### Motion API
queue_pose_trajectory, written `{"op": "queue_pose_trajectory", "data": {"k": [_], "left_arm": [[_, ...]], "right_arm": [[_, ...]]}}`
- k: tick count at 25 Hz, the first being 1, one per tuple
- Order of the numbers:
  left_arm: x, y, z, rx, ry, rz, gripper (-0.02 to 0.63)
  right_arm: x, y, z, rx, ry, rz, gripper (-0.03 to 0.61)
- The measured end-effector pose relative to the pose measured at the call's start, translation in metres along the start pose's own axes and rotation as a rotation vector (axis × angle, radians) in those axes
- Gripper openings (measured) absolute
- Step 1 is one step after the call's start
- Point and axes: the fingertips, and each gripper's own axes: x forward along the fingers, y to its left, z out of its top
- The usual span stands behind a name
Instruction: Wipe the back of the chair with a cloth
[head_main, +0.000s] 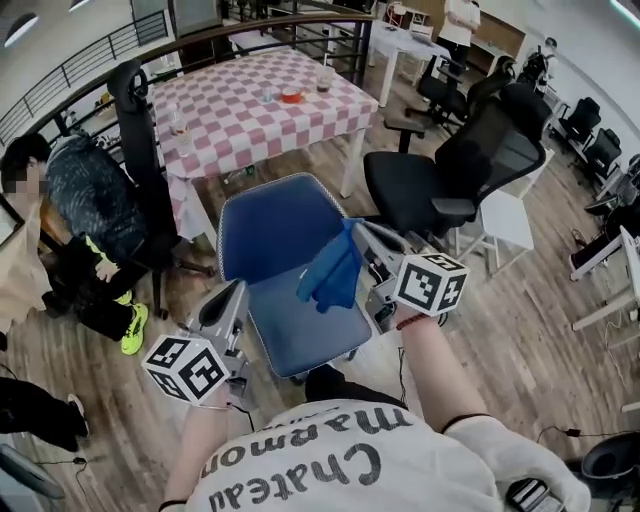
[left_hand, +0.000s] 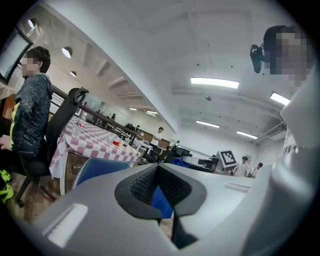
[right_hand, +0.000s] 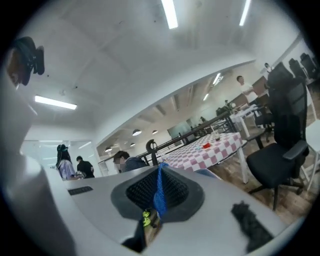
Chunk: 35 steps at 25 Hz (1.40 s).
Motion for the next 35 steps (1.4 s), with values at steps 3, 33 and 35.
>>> {"op": "queue_pose_trajectory", "data": {"k": [3,33,35], "left_arm": [[-0.017,-0.018,0.003,0.051,-0.022,-0.002,0.005],[-0.027,-0.082,0.008,0.145,-0.080,0.081,0.005],[-0.026,-0.084,0.009,0.149,-0.084,0.081,0.005]], "right_arm": [[-0.004,0.050,-0.010,-0.077,0.046,0.062,0.026],[-0.062,0.074,0.000,-0.288,0.131,0.068,0.025],[-0.065,0.072,0.002,-0.292,0.127,0.063,0.025]]}}
